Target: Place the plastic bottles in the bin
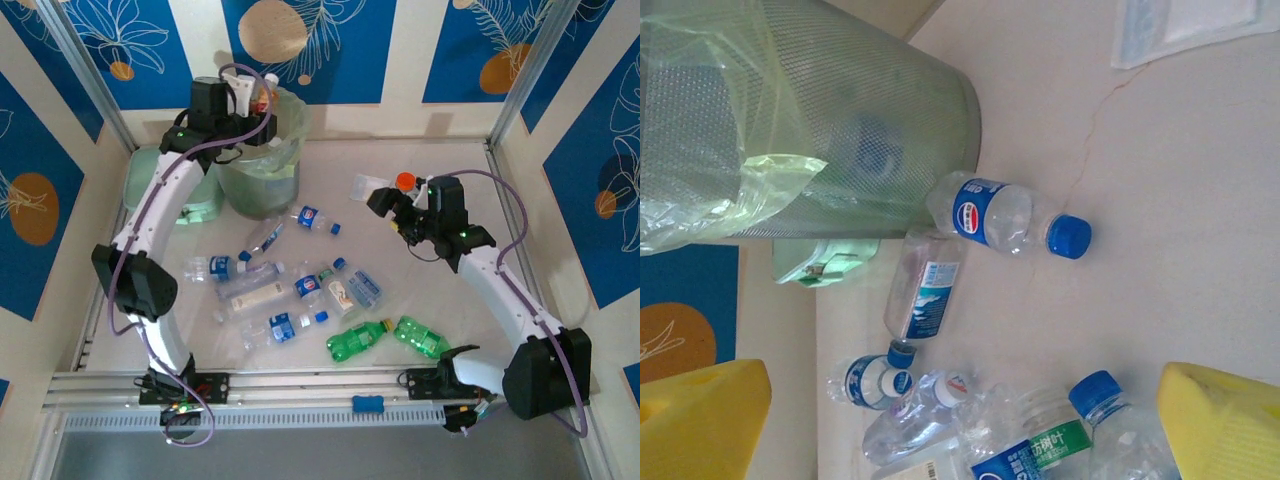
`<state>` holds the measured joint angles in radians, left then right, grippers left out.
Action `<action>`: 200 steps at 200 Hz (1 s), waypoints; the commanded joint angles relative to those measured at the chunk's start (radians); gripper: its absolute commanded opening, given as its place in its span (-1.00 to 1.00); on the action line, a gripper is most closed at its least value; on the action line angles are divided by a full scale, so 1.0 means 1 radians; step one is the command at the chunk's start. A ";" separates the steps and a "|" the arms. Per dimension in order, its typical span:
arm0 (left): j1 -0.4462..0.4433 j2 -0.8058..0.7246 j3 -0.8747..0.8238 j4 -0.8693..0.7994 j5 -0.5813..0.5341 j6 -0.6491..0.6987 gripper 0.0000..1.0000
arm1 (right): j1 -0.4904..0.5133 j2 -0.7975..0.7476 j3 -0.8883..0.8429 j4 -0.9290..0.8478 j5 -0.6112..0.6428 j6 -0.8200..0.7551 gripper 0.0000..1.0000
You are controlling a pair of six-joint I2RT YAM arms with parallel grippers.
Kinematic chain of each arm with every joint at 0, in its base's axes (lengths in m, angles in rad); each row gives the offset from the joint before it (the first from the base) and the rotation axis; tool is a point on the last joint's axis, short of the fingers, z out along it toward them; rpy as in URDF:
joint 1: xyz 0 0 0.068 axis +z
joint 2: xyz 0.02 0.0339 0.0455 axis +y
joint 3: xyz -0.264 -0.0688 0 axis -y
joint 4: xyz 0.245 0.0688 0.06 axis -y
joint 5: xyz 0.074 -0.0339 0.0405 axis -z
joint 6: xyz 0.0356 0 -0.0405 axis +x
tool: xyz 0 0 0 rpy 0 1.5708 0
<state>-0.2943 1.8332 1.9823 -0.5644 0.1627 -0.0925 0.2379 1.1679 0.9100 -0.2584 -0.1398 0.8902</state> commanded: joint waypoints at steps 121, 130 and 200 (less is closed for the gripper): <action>0.020 0.175 0.149 -0.244 -0.048 0.059 0.47 | -0.011 0.005 -0.026 -0.027 -0.014 -0.002 0.98; 0.020 0.171 0.149 -0.242 -0.051 0.059 0.52 | -0.011 0.003 -0.026 -0.025 -0.013 -0.002 0.98; 0.019 0.115 0.149 -0.182 -0.061 0.039 0.81 | -0.007 0.012 -0.020 -0.030 -0.023 -0.010 0.98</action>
<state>-0.2787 1.9930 2.1040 -0.7609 0.1017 -0.0475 0.2314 1.1793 0.8940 -0.2787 -0.1383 0.8902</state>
